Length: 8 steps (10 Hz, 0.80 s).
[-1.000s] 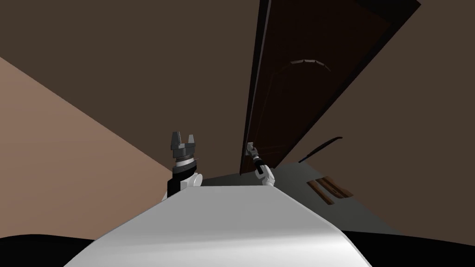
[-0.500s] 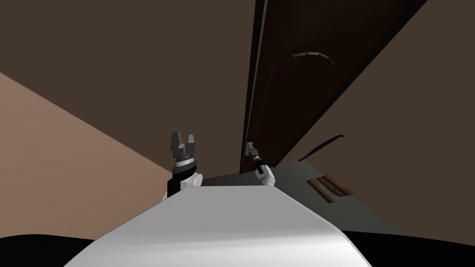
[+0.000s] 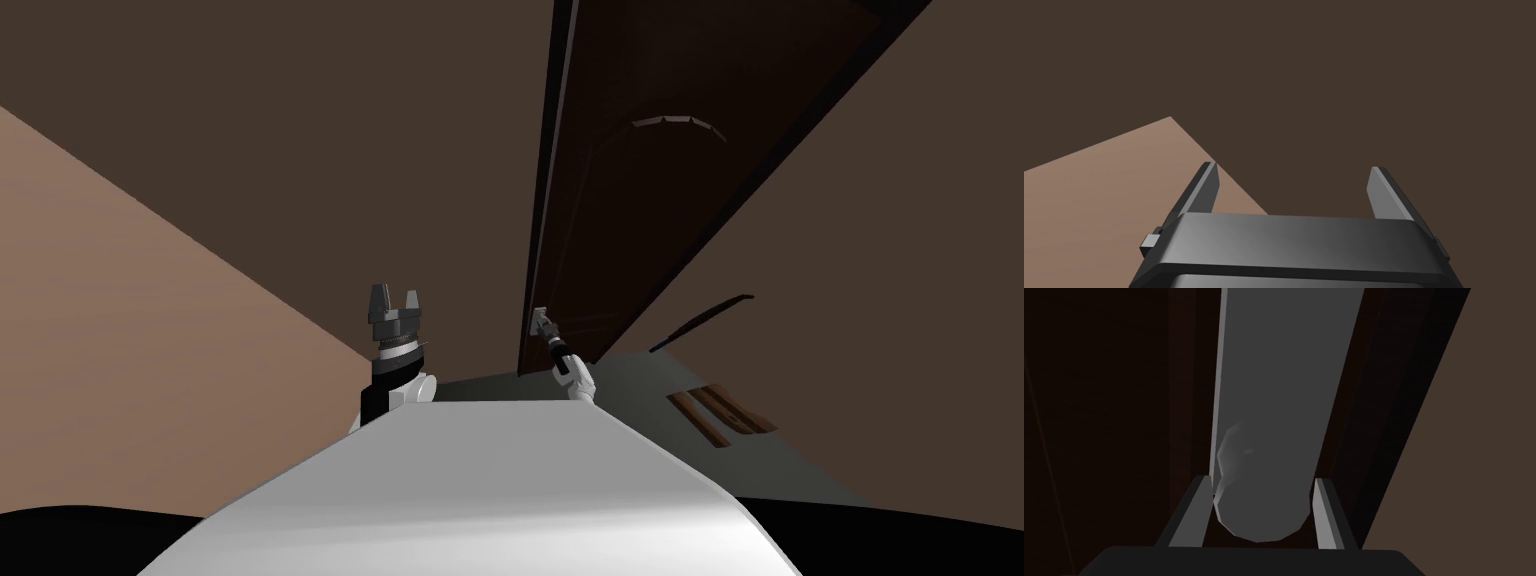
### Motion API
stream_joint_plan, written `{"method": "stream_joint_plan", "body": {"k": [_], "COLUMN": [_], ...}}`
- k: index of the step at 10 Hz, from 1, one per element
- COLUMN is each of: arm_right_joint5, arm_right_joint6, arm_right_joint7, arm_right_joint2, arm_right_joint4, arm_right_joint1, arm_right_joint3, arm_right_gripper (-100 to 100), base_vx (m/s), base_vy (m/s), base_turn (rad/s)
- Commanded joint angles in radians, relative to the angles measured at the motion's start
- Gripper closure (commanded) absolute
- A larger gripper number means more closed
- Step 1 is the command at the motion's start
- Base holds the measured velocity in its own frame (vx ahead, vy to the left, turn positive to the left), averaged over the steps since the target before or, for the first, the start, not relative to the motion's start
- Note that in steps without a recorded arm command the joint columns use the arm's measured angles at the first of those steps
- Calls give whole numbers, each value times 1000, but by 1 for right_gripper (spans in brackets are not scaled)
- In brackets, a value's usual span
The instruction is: Pull the door open
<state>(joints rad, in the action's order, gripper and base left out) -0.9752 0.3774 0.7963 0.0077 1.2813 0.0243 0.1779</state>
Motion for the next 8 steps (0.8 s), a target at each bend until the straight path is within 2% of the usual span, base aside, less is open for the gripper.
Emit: {"method": "stream_joint_plan", "body": {"k": [1, 4, 5, 6, 7, 8], "arm_right_joint5": [-35, -113, -113, -142, -142, -174], "arm_right_joint6": [-20, -74, -74, -94, -94, -117], "arm_right_joint7": [43, 127, 136, 167, 171, 205], "arm_right_joint2": [-9, -40, -40, -51, -51, -63], "arm_right_joint4": [-9, -16, -16, -18, -18, -21], "arm_right_joint1": [-3, -1, -1, -1, -1, 0], "arm_right_joint3": [-18, -40, -40, -49, -49, -58], "arm_right_gripper": [100, 100, 100, 100, 100, 100], "base_vx": [-66, -75, -52, -39, -35, -35], "base_vy": [-3, -16, -10, -4, -6, -10], "base_turn": [107, 122, 82, 107, 67, 96]}}
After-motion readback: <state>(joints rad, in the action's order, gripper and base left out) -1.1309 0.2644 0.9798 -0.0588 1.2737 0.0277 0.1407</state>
